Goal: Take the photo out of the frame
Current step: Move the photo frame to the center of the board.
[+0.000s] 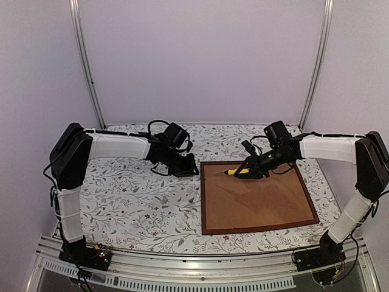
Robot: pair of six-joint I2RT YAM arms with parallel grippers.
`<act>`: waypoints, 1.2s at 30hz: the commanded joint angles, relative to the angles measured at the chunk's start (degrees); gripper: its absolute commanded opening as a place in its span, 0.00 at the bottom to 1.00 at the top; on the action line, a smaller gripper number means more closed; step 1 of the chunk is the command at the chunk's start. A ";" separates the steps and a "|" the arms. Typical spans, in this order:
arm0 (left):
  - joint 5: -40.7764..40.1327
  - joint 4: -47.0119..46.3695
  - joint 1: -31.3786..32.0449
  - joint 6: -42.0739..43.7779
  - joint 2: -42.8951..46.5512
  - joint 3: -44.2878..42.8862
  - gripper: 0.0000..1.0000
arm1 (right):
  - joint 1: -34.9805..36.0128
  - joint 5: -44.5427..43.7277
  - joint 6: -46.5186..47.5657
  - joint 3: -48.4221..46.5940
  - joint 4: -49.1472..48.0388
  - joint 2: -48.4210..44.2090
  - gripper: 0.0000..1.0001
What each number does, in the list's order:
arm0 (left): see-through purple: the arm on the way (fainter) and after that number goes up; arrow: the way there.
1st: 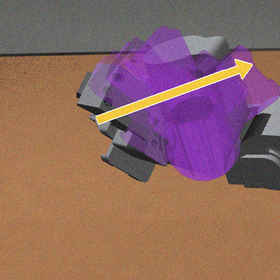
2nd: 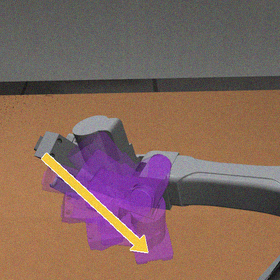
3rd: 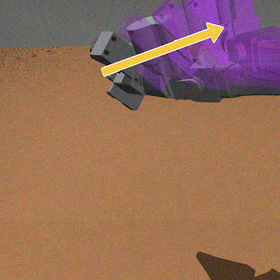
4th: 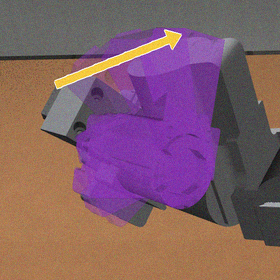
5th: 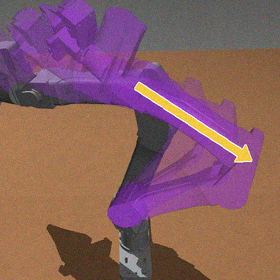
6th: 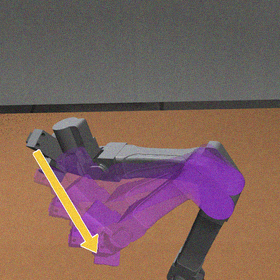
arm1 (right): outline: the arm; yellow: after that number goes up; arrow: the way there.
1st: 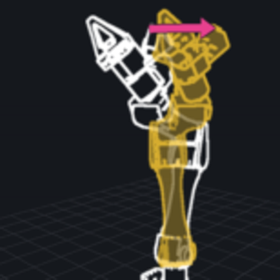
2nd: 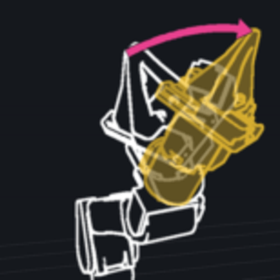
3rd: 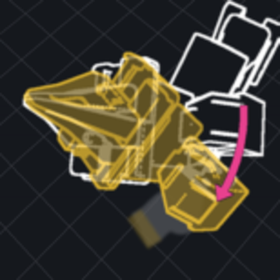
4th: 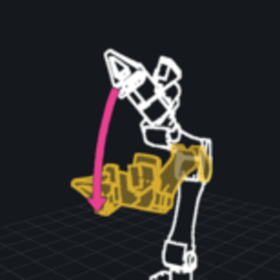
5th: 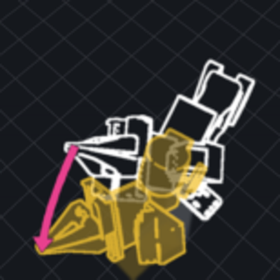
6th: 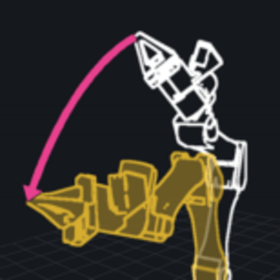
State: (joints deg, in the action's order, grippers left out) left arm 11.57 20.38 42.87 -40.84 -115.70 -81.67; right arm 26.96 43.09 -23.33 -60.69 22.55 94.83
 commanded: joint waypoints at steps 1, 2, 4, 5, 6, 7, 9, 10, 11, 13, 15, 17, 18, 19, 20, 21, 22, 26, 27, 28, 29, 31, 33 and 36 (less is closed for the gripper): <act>6.20 -5.78 -4.31 0.28 5.51 5.28 0.26 | -0.15 3.54 1.34 -2.63 -2.69 1.83 0.00; 7.95 -7.42 -5.24 -0.02 6.39 6.92 0.28 | -0.15 3.35 1.49 -3.04 -2.75 2.69 0.00; 10.96 -9.29 -6.82 -0.16 7.18 8.86 0.29 | -0.17 2.42 1.56 -4.01 -2.47 4.29 0.00; 11.86 -9.72 -7.33 0.09 6.96 9.08 0.29 | -0.30 2.33 1.61 -4.29 -2.48 4.79 0.00; 12.46 -9.63 -7.56 0.70 6.53 8.80 0.30 | -0.40 2.29 1.62 -4.66 -2.51 5.46 0.00; 12.71 -8.89 -7.69 1.28 5.67 8.09 0.30 | -0.68 2.33 1.58 -4.99 -2.45 6.38 0.00; 13.23 -7.63 -7.72 2.48 3.43 6.23 0.30 | -1.02 3.58 1.75 -5.66 -2.23 8.02 0.00; 13.44 -7.54 -7.72 2.76 2.52 5.56 0.30 | -1.04 3.83 1.99 -5.94 -2.23 8.67 0.00; 13.43 -7.59 -7.69 2.96 1.62 5.03 0.30 | -1.06 3.76 2.12 -6.13 -2.00 9.62 0.00; 12.99 -7.51 -7.72 3.55 -0.31 3.64 0.30 | -1.14 3.78 2.36 -6.51 -1.81 10.60 0.00; 12.77 -7.46 -7.65 4.11 -2.22 2.14 0.31 | -1.36 3.70 2.50 -7.15 -1.45 11.59 0.00; 12.89 -7.36 -7.48 4.73 -4.38 0.12 0.33 | -1.47 3.83 2.58 -7.91 -0.99 12.47 0.00; 12.57 -7.01 -7.27 5.00 -5.51 -1.15 0.34 | -1.55 3.89 2.65 -8.33 -0.61 13.09 0.00; 11.75 -6.24 -7.08 5.28 -6.76 -2.62 0.36 | -1.53 3.85 2.67 -8.65 -0.30 13.53 0.00; 10.79 -5.17 -6.83 5.53 -7.89 -4.21 0.38 | -1.63 3.72 2.67 -8.90 -0.04 13.80 0.00; 9.69 -4.36 -6.57 5.97 -8.92 -5.80 0.39 | -1.57 3.44 2.53 -8.94 0.19 13.88 0.00; 8.60 -3.76 -6.27 6.37 -9.86 -7.07 0.41 | -1.70 3.13 2.44 -8.90 0.41 13.85 0.00; 4.84 -0.96 -4.61 7.41 -13.60 -12.84 0.44 | -1.92 1.77 1.75 -7.88 1.28 12.21 0.00; 3.49 0.28 -4.11 7.68 -14.58 -14.34 0.44 | -2.01 1.35 1.63 -7.66 1.57 11.76 0.00; 2.10 1.87 -3.58 8.12 -15.53 -15.98 0.44 | -2.06 0.74 1.48 -7.35 2.01 10.78 0.00; 0.46 3.59 -3.09 8.41 -16.61 -17.76 0.44 | -2.15 0.24 1.39 -7.17 2.40 9.90 0.00; -2.33 7.01 -2.17 8.94 -18.45 -20.91 0.44 | -2.20 -0.74 1.11 -6.40 3.04 7.83 0.00; -5.03 9.45 -1.07 9.43 -20.03 -23.08 0.43 | -2.24 -1.76 0.71 -5.87 3.81 5.90 0.00; -7.18 11.69 0.08 9.36 -20.79 -24.35 0.41 | -2.20 -2.91 0.33 -5.06 4.87 2.97 0.00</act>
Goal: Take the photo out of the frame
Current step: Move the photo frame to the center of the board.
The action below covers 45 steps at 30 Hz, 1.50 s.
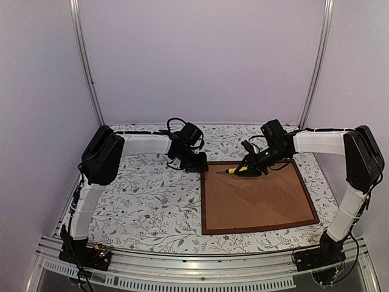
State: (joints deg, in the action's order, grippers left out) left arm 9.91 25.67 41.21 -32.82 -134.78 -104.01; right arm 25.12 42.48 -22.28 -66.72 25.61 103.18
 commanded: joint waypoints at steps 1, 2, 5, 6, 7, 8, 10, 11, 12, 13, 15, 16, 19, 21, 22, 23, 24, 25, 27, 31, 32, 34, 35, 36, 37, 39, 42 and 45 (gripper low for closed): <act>-5.99 6.68 2.09 1.21 -1.65 -1.99 0.40 | -0.42 -2.65 -0.86 1.40 2.08 -6.15 0.00; -6.63 7.05 2.60 1.23 -1.60 -1.91 0.39 | -0.43 -2.88 -0.91 1.79 2.24 -7.27 0.00; -7.93 7.75 3.91 0.93 -1.42 -1.67 0.36 | -0.42 -3.42 -1.01 3.03 2.85 -9.36 0.00; -7.92 7.88 4.21 0.61 -1.38 -1.49 0.35 | -0.40 -3.54 -0.88 3.41 2.90 -10.19 0.00; -7.86 8.01 4.53 0.37 -1.30 -1.32 0.33 | -0.35 -3.59 -0.78 3.94 3.03 -10.83 0.00; -7.94 8.07 4.88 0.01 -1.17 -1.04 0.32 | -0.27 -3.55 -0.75 4.47 3.06 -11.27 0.00; -8.46 8.08 5.66 -0.44 -0.69 -0.25 0.29 | -0.32 -3.55 -0.74 5.49 3.11 -12.61 0.00; -8.77 8.08 6.09 -0.65 -0.42 0.15 0.28 | -0.26 -3.66 -0.67 6.09 3.15 -13.27 0.00; -8.96 8.20 6.42 -0.92 -0.13 0.51 0.26 | -0.27 -3.76 -0.57 6.65 3.17 -13.99 0.00; -9.09 8.27 6.75 -1.14 0.08 1.00 0.25 | -0.31 -3.94 -0.49 7.18 3.16 -14.46 0.00; -9.35 8.21 7.45 -1.66 0.80 1.98 0.24 | -0.18 -3.79 -0.44 8.37 3.24 -15.42 0.00; -9.62 8.25 7.78 -1.79 1.17 2.45 0.24 | -0.04 -3.74 -0.33 8.84 3.18 -15.98 0.00; -9.74 8.25 8.80 -2.55 1.94 3.82 0.22 | 0.69 -3.95 -0.22 10.20 3.07 -17.01 0.00; -9.74 8.19 9.40 -3.13 2.65 4.78 0.22 | 1.27 -3.77 -0.35 11.02 2.60 -17.51 0.00; -9.74 8.17 9.68 -3.45 3.01 5.23 0.22 | 1.65 -3.73 -0.39 11.31 2.52 -17.62 0.00; -9.74 8.10 10.01 -3.61 3.34 5.70 0.22 | 2.01 -3.74 -0.46 11.61 2.38 -17.77 0.00; -9.74 8.08 10.29 -3.86 3.75 6.17 0.22 | 2.26 -3.80 -0.54 11.94 2.25 -17.86 0.00; -10.53 7.97 10.56 -4.08 4.30 6.89 0.22 | 2.50 -3.69 -0.65 12.16 2.06 -17.98 0.00; -11.28 7.39 10.96 -4.55 5.39 8.44 0.22 | 2.87 -3.63 -0.81 12.47 1.87 -18.26 0.00; -10.81 6.57 11.64 -5.49 6.98 11.02 0.23 | 3.85 -3.32 -0.96 12.66 1.79 -18.14 0.00; -10.63 6.38 11.81 -5.71 7.37 11.40 0.23 | 4.10 -3.34 -0.97 12.66 1.78 -18.10 0.00; -10.36 5.88 12.08 -6.21 8.11 12.44 0.23 | 4.68 -3.35 -1.09 12.73 1.71 -17.89 0.00; -10.35 5.62 12.17 -6.49 8.58 12.88 0.23 | 4.93 -3.30 -1.25 12.75 1.68 -17.84 0.00; -10.35 5.24 12.22 -6.71 8.98 13.46 0.23 | 5.30 -3.22 -1.35 12.80 1.65 -17.84 0.00; -10.35 4.91 12.23 -6.85 9.41 13.98 0.23 | 5.59 -3.15 -1.50 12.84 1.64 -17.88 0.00; -10.50 4.66 12.23 -6.88 9.85 14.55 0.24 | 6.13 -2.98 -1.61 12.96 1.65 -17.84 0.00; -10.64 4.33 12.23 -6.53 10.25 14.62 0.24 | 6.31 -2.45 -1.66 12.93 1.66 -17.52 0.00; -10.58 3.92 12.18 -6.40 11.05 14.39 0.25 | 6.34 -1.48 -1.70 12.67 1.43 -16.71 0.00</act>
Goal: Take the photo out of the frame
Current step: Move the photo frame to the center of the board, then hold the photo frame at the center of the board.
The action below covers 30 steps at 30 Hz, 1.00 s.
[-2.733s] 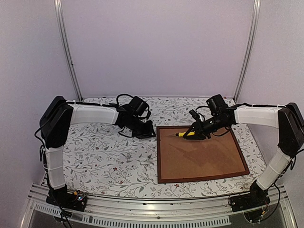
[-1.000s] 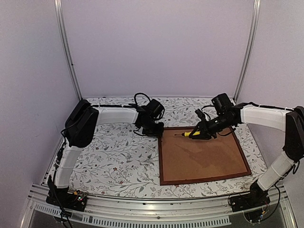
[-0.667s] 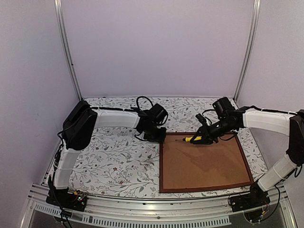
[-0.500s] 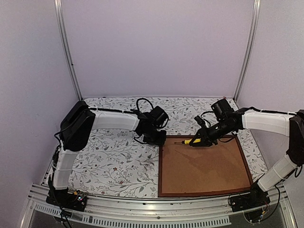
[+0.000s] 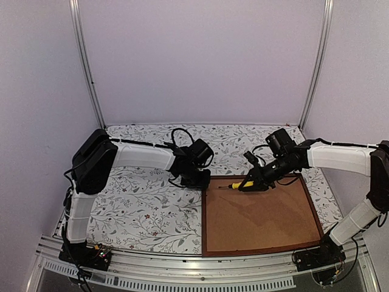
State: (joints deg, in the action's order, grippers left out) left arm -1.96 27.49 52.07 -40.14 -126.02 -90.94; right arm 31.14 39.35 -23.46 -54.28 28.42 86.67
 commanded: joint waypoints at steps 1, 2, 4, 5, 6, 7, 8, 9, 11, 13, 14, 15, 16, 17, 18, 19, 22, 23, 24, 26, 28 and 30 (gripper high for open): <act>1.28 1.95 1.28 1.00 2.75 1.25 0.25 | 0.34 2.14 -0.57 0.17 -1.61 0.07 0.00; 1.33 1.95 1.28 1.09 3.13 1.14 0.25 | 0.33 3.02 -0.61 0.10 -1.77 0.51 0.00; 1.37 1.88 1.11 1.37 4.03 0.87 0.26 | 0.49 3.95 -0.61 0.10 -2.09 1.15 0.00; 1.49 1.83 1.05 1.54 4.66 0.85 0.27 | 0.43 4.26 -0.62 0.14 -2.22 1.40 0.00; 1.51 1.74 0.87 1.71 5.24 1.04 0.29 | 0.44 4.46 -0.49 0.14 -2.18 1.88 0.00; 1.52 1.59 0.65 1.93 6.04 1.28 0.30 | 0.45 4.69 -0.37 0.14 -2.30 2.40 0.00; 2.68 0.97 0.31 2.05 6.75 1.74 0.31 | 0.47 5.07 -0.36 0.14 -2.32 2.83 0.00; 3.75 0.30 -0.11 2.08 7.55 2.52 0.31 | 0.48 5.38 -0.36 0.10 -2.45 3.56 0.00; 5.36 -1.19 -0.88 1.83 9.26 4.73 0.31 | 0.46 5.47 -0.43 -0.22 -2.52 4.45 0.00; 6.85 -2.59 -1.57 1.69 10.78 6.81 0.31 | 0.47 6.16 -0.61 -0.66 -3.06 5.45 0.00; 7.61 -3.11 -1.88 1.65 11.27 7.81 0.31 | 0.44 6.55 -0.78 -0.91 -3.39 5.93 0.00; 8.43 -3.73 -2.20 1.72 11.79 8.75 0.30 | 0.49 6.93 -0.95 -1.14 -3.77 6.35 0.00; 9.39 -4.53 -2.50 1.76 12.17 9.76 0.30 | 0.47 7.46 -1.04 -1.36 -4.06 7.08 0.00; 10.77 -5.40 -2.73 1.88 12.50 10.82 0.30 | 0.42 7.89 -1.12 -1.62 -4.24 7.56 0.00; 12.19 -6.63 -3.03 2.03 12.81 11.94 0.29 | 0.42 8.26 -1.30 -1.86 -4.41 8.18 0.00; 13.77 -7.50 -3.31 2.18 12.97 12.80 0.29 | 0.43 8.52 -1.32 -2.14 -4.46 8.92 0.00; 16.95 -9.11 -3.89 2.40 12.88 14.55 0.26 | 0.50 9.02 -1.12 -3.02 -4.50 10.32 0.00; 17.72 -9.80 -3.97 2.57 12.82 15.04 0.26 | 0.44 9.13 -1.07 -3.29 -4.47 10.91 0.00; 18.51 -10.31 -4.06 2.58 12.75 15.44 0.26 | 0.44 9.16 -0.99 -3.70 -4.46 11.31 0.00; 20.15 -11.18 -4.04 2.57 12.51 16.13 0.26 | 0.43 9.21 -0.69 -4.49 -4.43 12.32 0.00; 21.21 -12.20 -4.24 2.41 12.34 16.75 0.25 | 0.38 9.21 0.12 -5.36 -3.94 13.29 0.00; 22.25 -13.00 -4.42 2.03 12.31 17.39 0.25 | 0.34 9.25 0.72 -6.01 -3.72 14.29 0.00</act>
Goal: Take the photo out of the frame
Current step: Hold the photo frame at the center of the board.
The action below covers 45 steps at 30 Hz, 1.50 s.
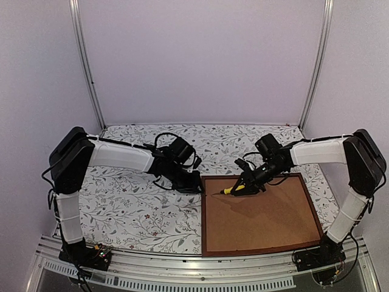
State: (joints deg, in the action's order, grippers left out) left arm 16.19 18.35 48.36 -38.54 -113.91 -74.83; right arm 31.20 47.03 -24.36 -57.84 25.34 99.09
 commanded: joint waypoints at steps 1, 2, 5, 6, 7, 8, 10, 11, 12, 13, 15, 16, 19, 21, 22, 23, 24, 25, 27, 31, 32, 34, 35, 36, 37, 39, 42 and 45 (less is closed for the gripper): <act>4.39 -4.13 -0.80 0.40 0.18 1.52 0.24 | 0.29 1.68 1.91 -2.51 -0.58 2.38 0.00; 4.39 -4.12 -0.89 0.38 0.25 1.76 0.24 | 0.27 1.85 2.07 -2.61 -0.58 2.81 0.00; 4.72 -4.19 -1.23 0.64 -0.14 2.04 0.23 | 0.28 2.14 2.58 -3.06 -0.60 4.09 0.00; 4.81 -4.19 -1.32 0.73 -0.32 2.05 0.23 | 0.28 2.37 2.71 -3.26 -0.57 4.53 0.00; 4.96 -4.19 -1.41 0.75 -0.53 2.05 0.23 | 0.34 2.57 2.86 -3.41 -0.61 4.75 0.00; 4.97 -4.20 -1.42 0.72 -0.70 2.05 0.23 | 0.28 2.75 2.95 -3.52 -0.50 4.94 0.00; 4.95 -4.42 -1.42 0.66 -0.87 2.20 0.23 | 0.31 2.81 3.21 -3.88 -0.31 5.47 0.00; 4.99 -4.52 -1.42 0.66 -1.11 2.23 0.23 | 0.29 2.93 3.38 -4.15 -0.16 5.69 0.00; 4.97 -4.52 -1.42 0.60 -1.29 2.23 0.22 | 0.31 3.16 3.60 -4.43 -0.08 6.10 0.00; 4.99 -4.52 -1.42 0.61 -1.54 2.23 0.22 | 0.32 3.41 3.82 -4.73 0.22 6.55 0.00; 5.23 -4.55 -1.42 0.74 -1.98 2.15 0.21 | 0.35 3.31 4.12 -5.08 0.51 6.96 0.00; 5.28 -4.55 -1.42 0.83 -2.22 2.19 0.21 | 0.29 3.26 4.21 -5.22 0.69 6.96 0.00; 5.34 -4.51 -1.51 0.87 -2.61 2.14 0.21 | 0.31 3.40 4.23 -5.24 0.97 6.91 0.00; 5.24 -4.50 -1.51 0.84 -2.77 2.06 0.20 | 0.31 3.46 4.43 -5.21 1.47 6.78 0.00; 5.24 -4.54 -1.51 0.84 -2.82 2.05 0.20 | 0.27 3.18 4.52 -5.26 1.98 6.61 0.00; 5.16 -4.55 -1.56 0.81 -2.94 1.99 0.20 | 0.26 2.82 4.71 -5.26 2.40 6.24 0.00; 5.03 -4.53 -1.60 0.77 -3.06 1.97 0.19 | 0.20 2.51 4.75 -5.30 2.74 6.06 0.00; 5.03 -4.50 -1.60 0.69 -3.20 1.97 0.19 | 0.22 2.51 4.79 -5.20 2.96 5.69 0.00; 5.13 -4.46 -1.60 0.66 -3.57 1.97 0.19 | 0.23 2.46 4.76 -5.15 3.44 5.06 0.00; 4.93 -4.42 -1.77 0.66 -3.96 2.29 0.19 | 0.20 2.46 4.82 -5.16 4.26 4.29 0.00; 4.99 -4.39 -1.90 0.62 -4.04 2.39 0.19 | 0.21 2.52 5.04 -5.16 4.35 4.21 0.00; 4.95 -4.48 -1.95 0.74 -4.11 2.49 0.19 | 0.20 2.54 5.18 -5.22 4.40 4.22 0.00; 4.90 -4.46 -2.03 0.82 -4.07 2.49 0.19 | 0.18 2.61 5.24 -5.26 4.52 4.39 0.00; 4.86 -4.44 -2.08 0.84 -4.05 2.56 0.18 | 0.22 2.77 5.32 -5.25 4.49 4.65 0.00; 4.85 -4.46 -2.13 0.84 -4.04 2.58 0.19 | 0.20 2.88 5.43 -5.29 4.50 5.05 0.00; 4.84 -4.44 -2.21 0.84 -4.11 2.66 0.18 | 0.20 2.54 5.46 -5.41 4.60 5.44 0.00; 4.99 -4.54 -2.28 0.84 -4.05 2.60 0.18 | 0.18 2.37 5.47 -5.87 4.63 6.15 0.00; 4.89 -4.45 -2.30 0.84 -4.04 2.58 0.18 | 0.18 2.26 5.48 -6.41 4.71 6.67 0.00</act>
State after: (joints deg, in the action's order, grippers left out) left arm 21.39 14.20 46.96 -38.54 -117.27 -73.10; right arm 31.18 49.60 -19.49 -62.50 29.08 104.77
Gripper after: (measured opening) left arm 0.179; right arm 0.171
